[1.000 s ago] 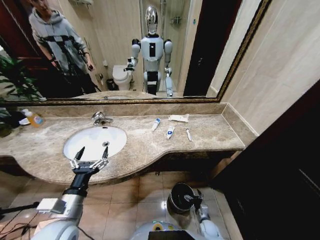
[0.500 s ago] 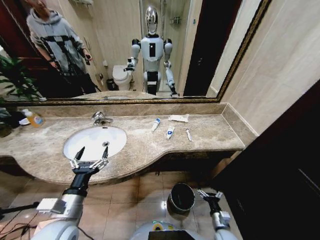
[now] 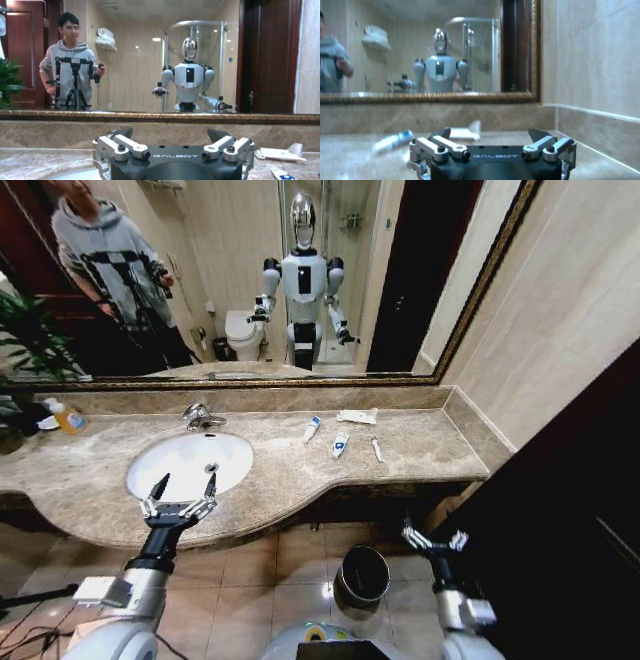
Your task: Pick up the trash from the sink and place it in the trash bin.
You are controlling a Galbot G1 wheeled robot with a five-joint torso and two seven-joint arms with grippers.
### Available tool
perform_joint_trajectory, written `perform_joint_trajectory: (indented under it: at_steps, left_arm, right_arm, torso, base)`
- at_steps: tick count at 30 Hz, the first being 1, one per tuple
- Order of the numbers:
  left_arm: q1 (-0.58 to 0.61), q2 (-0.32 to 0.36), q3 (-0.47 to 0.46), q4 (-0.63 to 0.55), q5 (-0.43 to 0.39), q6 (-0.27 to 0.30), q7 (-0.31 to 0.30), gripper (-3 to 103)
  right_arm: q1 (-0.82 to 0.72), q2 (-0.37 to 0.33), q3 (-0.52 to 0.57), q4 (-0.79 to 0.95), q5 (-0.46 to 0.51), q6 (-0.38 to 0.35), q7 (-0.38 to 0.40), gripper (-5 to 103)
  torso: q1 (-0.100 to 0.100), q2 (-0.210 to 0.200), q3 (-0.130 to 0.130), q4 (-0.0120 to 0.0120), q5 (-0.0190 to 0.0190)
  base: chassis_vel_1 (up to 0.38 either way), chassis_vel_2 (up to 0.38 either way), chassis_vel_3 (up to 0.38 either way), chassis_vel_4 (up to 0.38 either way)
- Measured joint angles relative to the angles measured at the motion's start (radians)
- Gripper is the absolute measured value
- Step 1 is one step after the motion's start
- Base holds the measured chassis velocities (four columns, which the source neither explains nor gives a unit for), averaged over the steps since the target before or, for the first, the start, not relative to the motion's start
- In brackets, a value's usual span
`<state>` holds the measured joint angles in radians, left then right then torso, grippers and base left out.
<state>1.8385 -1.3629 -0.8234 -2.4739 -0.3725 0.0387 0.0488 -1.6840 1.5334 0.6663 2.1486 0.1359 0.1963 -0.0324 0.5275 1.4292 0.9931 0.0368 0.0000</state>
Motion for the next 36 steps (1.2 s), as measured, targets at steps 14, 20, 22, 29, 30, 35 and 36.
perform_joint_trajectory:
  at_steps: [14, 20, 22, 29, 30, 35, 36]
  left_arm:
    - [0.0, 0.0, 0.0, 0.0, 0.0, 0.0, 0.0, 100]
    - [0.0, 0.0, 0.0, 0.0, 0.0, 0.0, 0.0, 100]
    - [0.0, 0.0, 0.0, 0.0, 0.0, 0.0, 0.0, 100]
    - [0.0, 0.0, 0.0, 0.0, 0.0, 0.0, 0.0, 100]
    - [0.0, 0.0, 0.0, 0.0, 0.0, 0.0, 0.0, 100]
    - [0.0, 0.0, 0.0, 0.0, 0.0, 0.0, 0.0, 100]
    - [0.0, 0.0, 0.0, 0.0, 0.0, 0.0, 0.0, 100]
  right_arm:
    - [0.438, -0.136, -0.1, -0.197, 0.07, -0.219, -0.018, 100]
    - [0.551, -0.148, -0.153, -0.323, 0.042, -0.254, -0.017, 100]
    - [0.602, -0.151, -0.177, -0.396, 0.033, -0.272, -0.027, 100]
    - [0.674, -0.141, -0.201, -0.523, 0.006, -0.287, -0.027, 100]
    - [0.69, -0.14, -0.204, -0.554, 0.001, -0.289, -0.026, 100]
    - [0.718, -0.141, -0.204, -0.617, 0.0, -0.289, -0.018, 88]
    - [0.721, -0.143, -0.204, -0.625, -0.001, -0.29, -0.017, 88]
  torso:
    - [0.0, 0.0, 0.0, 0.0001, 0.0001]
    - [0.0, 0.0, 0.0, 0.0001, 0.0]
    - [0.0, 0.0, 0.0, 0.0, 0.0]
    - [0.0, 0.0, 0.0, 0.0001, 0.0001]
    - [0.0, 0.0, 0.0, 0.0001, 0.0]
    - [0.0, 0.0, 0.0, 0.0, 0.0]
    - [0.0, 0.0, 0.0, 0.0001, 0.0]
  base:
    - [0.0, 0.0, 0.0, 0.0]
    - [0.0, 0.0, 0.0, 0.0]
    - [0.0, 0.0, 0.0, 0.0]
    - [0.0, 0.0, 0.0, 0.0]
    - [0.0, 0.0, 0.0, 0.0]
    - [0.0, 0.0, 0.0, 0.0]
    - [0.0, 0.0, 0.0, 0.0]
